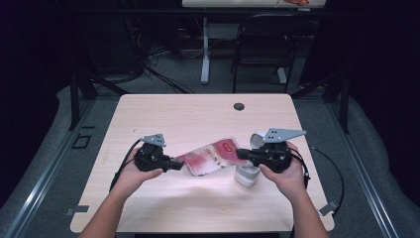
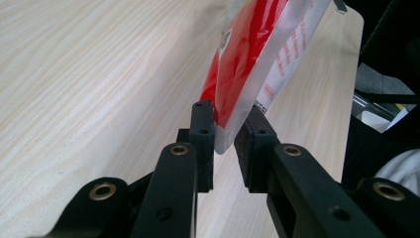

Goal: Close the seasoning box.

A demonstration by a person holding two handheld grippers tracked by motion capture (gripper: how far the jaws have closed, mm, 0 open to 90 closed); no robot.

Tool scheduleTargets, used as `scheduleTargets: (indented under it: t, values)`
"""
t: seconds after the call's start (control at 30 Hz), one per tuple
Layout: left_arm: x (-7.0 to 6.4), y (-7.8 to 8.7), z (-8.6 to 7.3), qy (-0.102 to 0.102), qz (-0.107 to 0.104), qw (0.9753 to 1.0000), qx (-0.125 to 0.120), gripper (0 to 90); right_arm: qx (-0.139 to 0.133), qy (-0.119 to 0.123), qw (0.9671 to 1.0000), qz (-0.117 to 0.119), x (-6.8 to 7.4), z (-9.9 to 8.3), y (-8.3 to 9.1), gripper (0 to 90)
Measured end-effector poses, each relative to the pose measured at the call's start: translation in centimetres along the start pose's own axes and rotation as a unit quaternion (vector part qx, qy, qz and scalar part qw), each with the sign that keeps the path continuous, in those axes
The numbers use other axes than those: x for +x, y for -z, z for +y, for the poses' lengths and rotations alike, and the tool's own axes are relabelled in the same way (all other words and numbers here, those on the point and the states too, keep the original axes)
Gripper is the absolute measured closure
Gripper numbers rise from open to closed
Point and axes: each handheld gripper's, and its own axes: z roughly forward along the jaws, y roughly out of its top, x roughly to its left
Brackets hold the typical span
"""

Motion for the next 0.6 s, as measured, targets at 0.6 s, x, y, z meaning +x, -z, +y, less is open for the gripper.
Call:
scheduleTargets:
  t: [0.6]
  values:
    - [0.9, 0.3, -2.7, 0.009, 0.001, 0.9998, -0.018, 78.2, 0.043, 0.025, 0.9987, 0.011, 1.6, 2.0, -2.0, 90.0]
